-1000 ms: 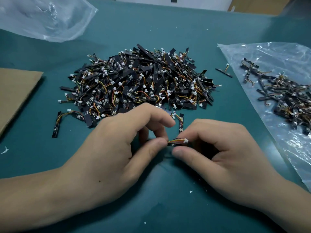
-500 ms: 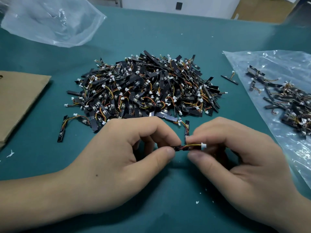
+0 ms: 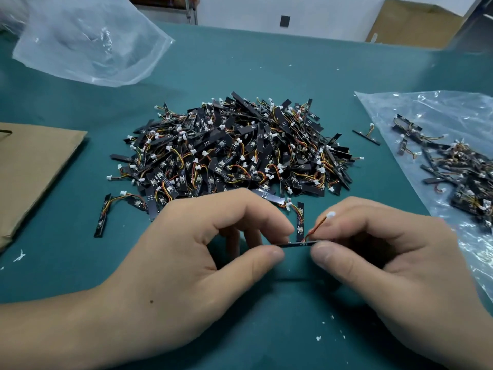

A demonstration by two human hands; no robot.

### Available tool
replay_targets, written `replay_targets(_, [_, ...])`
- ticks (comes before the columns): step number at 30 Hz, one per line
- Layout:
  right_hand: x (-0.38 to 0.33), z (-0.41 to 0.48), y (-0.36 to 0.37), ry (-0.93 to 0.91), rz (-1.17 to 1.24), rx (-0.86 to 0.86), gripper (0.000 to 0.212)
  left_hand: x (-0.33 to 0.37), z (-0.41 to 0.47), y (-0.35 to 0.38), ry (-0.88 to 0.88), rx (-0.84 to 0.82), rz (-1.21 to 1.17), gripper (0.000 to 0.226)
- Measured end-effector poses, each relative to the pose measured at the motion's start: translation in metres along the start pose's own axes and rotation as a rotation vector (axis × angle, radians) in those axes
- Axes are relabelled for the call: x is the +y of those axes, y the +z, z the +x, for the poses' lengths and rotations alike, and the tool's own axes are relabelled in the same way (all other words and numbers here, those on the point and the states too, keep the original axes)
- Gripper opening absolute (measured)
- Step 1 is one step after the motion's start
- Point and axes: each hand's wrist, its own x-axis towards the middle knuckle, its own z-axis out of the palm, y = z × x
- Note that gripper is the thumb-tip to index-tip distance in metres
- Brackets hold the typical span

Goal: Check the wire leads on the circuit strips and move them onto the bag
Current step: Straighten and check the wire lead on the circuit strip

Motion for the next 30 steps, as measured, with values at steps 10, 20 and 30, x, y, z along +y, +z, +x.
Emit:
replay_targets(10, [0.004,0.0,0.004,0.188,0.13,-0.034,0.035,0.006,0.004,0.002,-0.019,0.009,-0.053,0.037])
replay_targets(20, [0.004,0.001,0.001,0.231,0.078,-0.128,0.027,0.011,0.006,-0.001,0.012,-0.085,0.011,0.035])
replay_targets(30, [0.003,0.0,-0.001,0.197,0.162,-0.209,0.033,0.027,0.011,-0.007,-0.098,-0.17,-0.087,0.04])
